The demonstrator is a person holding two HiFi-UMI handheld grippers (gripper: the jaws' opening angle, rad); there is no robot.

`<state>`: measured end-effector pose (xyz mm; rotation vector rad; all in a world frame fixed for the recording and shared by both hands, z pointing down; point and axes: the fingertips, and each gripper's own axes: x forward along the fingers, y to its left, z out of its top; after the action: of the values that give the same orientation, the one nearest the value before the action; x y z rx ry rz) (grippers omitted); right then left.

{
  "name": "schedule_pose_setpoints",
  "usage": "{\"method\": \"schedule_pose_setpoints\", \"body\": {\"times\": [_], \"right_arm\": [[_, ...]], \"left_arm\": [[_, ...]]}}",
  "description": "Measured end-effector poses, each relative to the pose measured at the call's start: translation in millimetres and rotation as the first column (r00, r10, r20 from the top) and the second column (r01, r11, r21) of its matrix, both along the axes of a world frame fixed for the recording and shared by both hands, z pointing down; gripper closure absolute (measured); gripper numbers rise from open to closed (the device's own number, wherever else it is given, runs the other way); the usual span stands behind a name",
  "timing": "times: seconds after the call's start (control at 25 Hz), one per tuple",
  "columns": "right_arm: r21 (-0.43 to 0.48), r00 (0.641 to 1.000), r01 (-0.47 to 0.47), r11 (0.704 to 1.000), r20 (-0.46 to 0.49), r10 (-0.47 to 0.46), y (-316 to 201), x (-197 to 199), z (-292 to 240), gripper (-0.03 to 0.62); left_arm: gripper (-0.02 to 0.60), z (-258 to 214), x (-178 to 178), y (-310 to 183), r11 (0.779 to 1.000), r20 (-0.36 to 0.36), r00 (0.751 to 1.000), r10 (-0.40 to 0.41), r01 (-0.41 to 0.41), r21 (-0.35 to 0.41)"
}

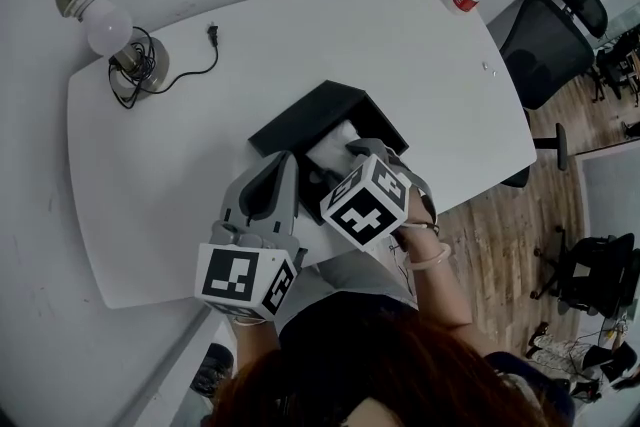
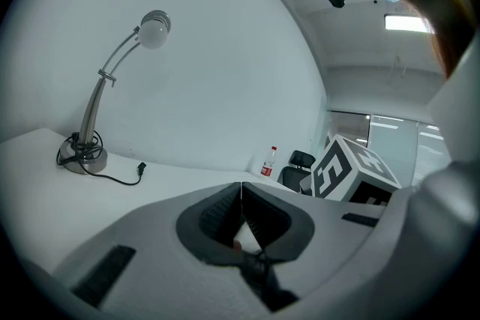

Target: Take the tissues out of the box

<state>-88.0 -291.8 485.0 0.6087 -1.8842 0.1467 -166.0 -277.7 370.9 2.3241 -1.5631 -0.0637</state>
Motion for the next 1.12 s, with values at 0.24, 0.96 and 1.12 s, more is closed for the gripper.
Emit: {"method": "schedule_pose_setpoints", "body": {"times": [0.24,0.96,1.12], "right_arm": [[0.023,1.0,-0.004,1.0,0.024,0.004,0.3,-0.3,-6.2,0.381],[0.179,0.977,-0.116,0.977,0.197,0.08,9.5,0.5,-50.8,0.387],[0.211,0.966,-0.146,0.967,0.243,0.093,13.7,1.6,-60.3,0.388]], "left_arm": [[0.56,-5.8,-1.0,8.9,1.0,0.01,1.0,-0.006,0.006,0.012],[0.56,-21.6,-3.8,43.7,0.997,0.041,0.998,0.039,-0.042,0.061],[0.56,-29.3,-2.9,50.1,0.995,0.049,0.998,0.048,-0.052,0.081]]}}
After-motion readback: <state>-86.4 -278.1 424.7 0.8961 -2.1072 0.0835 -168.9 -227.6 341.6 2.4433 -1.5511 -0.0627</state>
